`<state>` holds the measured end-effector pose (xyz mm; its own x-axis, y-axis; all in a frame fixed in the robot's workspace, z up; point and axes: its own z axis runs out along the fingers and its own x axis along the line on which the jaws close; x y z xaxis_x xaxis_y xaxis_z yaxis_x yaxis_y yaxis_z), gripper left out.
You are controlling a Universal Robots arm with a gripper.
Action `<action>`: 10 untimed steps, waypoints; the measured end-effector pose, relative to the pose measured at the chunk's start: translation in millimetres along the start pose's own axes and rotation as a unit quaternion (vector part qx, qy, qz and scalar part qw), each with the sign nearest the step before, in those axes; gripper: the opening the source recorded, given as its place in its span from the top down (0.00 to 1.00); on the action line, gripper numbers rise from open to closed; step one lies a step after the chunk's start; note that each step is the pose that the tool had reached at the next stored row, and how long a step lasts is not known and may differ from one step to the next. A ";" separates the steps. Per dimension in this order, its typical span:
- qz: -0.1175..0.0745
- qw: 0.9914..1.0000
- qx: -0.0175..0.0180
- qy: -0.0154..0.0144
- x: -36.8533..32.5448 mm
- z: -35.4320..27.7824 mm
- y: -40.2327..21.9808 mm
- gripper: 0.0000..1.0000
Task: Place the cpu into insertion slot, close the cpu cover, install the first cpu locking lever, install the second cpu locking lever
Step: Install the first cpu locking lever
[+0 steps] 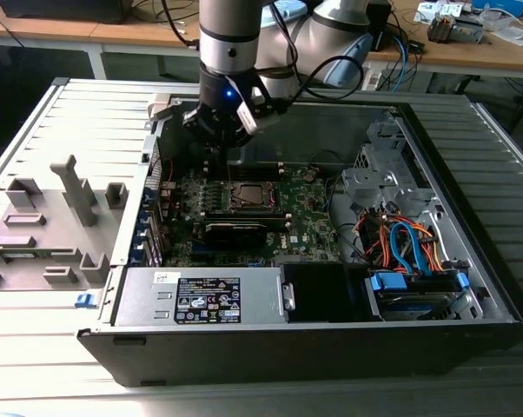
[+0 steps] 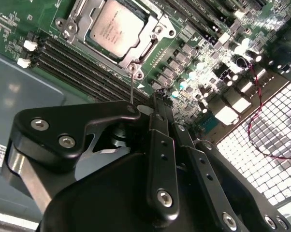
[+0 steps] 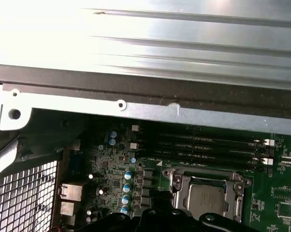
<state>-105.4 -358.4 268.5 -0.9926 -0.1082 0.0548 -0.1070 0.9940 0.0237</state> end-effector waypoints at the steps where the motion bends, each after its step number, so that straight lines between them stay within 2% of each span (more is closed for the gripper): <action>1: 0.000 1.000 -0.001 0.000 0.4 0.1 1.9 0.89; 4: 0.000 1.000 -0.006 -0.001 1.1 0.1 4.4 0.89; 5: -0.001 1.000 -0.012 -0.001 1.2 0.3 5.2 0.89; 6: -0.001 1.000 -0.014 -0.002 1.2 0.5 5.7 0.89; 10: -0.001 1.000 -0.015 -0.001 -1.9 1.3 8.0 0.89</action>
<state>-104.5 -350.2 267.3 -0.9926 -0.1099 0.0521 -0.1071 0.9928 0.0531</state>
